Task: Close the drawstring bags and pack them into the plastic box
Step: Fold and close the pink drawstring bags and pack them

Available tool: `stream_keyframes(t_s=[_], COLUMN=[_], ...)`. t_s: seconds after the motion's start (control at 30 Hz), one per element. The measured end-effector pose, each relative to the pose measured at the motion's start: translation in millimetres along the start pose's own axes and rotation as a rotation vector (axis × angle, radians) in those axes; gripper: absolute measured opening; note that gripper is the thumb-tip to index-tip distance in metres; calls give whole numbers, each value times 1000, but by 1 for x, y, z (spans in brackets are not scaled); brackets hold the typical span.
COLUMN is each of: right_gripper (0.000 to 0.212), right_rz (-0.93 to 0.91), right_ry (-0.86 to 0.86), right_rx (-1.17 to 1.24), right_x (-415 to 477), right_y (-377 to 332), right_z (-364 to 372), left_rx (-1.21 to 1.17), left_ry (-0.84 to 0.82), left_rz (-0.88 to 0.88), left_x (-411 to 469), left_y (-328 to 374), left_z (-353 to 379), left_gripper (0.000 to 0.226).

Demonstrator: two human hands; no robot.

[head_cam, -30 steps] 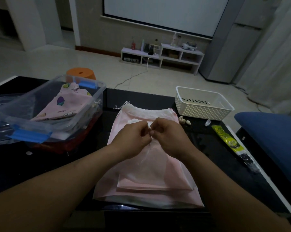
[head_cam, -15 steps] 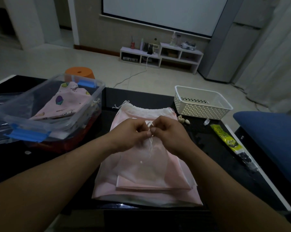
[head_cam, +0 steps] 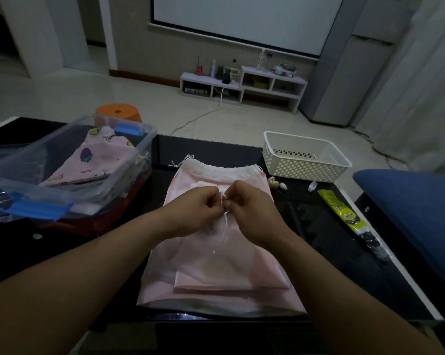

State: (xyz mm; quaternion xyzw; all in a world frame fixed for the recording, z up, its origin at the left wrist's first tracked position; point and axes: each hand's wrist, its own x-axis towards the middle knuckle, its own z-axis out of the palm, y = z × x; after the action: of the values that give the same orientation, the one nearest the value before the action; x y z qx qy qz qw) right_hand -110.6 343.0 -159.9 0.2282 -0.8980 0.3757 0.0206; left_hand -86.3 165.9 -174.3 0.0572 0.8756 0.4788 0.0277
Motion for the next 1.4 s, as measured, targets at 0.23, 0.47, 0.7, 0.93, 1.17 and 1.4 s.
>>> stream_keyframes(t_s=[0.23, 0.47, 0.7, 0.93, 1.17, 1.4], right_gripper=[22, 15, 7, 8, 14, 10], right_rz=[-55, -18, 90, 133, 211, 276], right_ry=[14, 18, -7, -20, -53, 15], right_rx=[13, 95, 265, 334, 448, 390], right_x=[2, 2, 2, 0, 0, 0], right_y=[0, -1, 1, -1, -1, -2], right_z=[3, -5, -15, -13, -15, -10], left_rx=[65, -127, -401, -554, -664, -527], left_ry=[102, -2, -47, -128, -166, -193], left_rz=[66, 50, 5, -52, -74, -74], left_x=[-2, -2, -2, -7, -6, -7], left_y=[-2, 2, -1, 3, -1, -7], left_z=[5, -3, -7, -8, -12, -16], left_gripper=[9, 18, 25, 19, 16, 18])
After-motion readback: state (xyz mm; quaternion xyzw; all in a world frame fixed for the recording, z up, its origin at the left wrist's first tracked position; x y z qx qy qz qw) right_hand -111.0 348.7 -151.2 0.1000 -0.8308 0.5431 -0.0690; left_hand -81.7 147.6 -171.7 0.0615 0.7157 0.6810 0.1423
